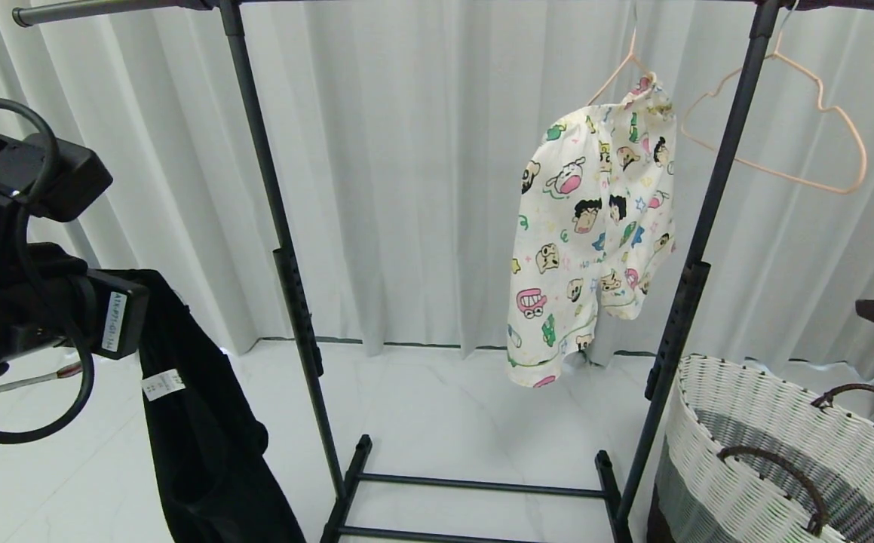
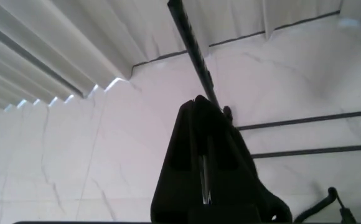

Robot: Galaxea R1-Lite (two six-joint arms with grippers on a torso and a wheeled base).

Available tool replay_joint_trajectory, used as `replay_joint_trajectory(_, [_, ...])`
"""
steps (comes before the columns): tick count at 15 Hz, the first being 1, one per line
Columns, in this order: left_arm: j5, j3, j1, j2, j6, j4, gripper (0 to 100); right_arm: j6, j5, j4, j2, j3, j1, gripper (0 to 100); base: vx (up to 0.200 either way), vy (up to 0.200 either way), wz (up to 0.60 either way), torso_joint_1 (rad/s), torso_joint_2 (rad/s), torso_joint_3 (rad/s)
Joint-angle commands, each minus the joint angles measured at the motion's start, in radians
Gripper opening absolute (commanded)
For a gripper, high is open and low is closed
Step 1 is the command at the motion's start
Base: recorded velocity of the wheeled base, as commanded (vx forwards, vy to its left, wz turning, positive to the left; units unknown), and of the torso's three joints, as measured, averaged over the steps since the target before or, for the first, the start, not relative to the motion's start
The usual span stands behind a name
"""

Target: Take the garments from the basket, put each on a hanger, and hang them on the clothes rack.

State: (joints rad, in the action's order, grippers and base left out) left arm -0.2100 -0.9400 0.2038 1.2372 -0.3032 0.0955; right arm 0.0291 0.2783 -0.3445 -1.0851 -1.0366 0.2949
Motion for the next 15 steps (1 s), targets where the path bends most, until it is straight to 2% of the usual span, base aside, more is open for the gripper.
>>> replay_joint_trajectory(1, [-0.002,0.021,-0.003,-0.012,-0.001,-0.025,0,-0.043,-0.001,0.001,-0.015,-0.020,-0.003,100,0.000,0.000,0.00,0.066,-0.25,-0.193])
replay_joint_trajectory(4, [-0.003,0.047,-0.003,-0.021,-0.001,-0.114,0,-0.071,-0.001,-0.001,-0.024,-0.053,-0.013,100,0.000,0.000,0.00,0.082,-0.26,-0.268])
replay_joint_trajectory(7, [-0.003,0.079,-0.003,-0.022,-0.002,-0.198,0,-0.071,-0.002,0.001,-0.042,-0.083,-0.016,100,0.000,0.000,0.00,0.175,-0.54,-0.295])
replay_joint_trajectory(14, [-0.003,0.079,-0.003,-0.027,-0.005,-0.209,0,-0.071,-0.004,0.002,-0.105,-0.155,-0.048,100,0.000,0.000,0.00,0.185,-0.47,-0.286])
replay_joint_trajectory(15, [-0.003,0.079,-0.003,-0.027,-0.028,-0.209,0,-0.071,-0.004,0.001,-0.110,-0.155,-0.048,100,0.000,0.000,0.00,0.198,-0.48,-0.281])
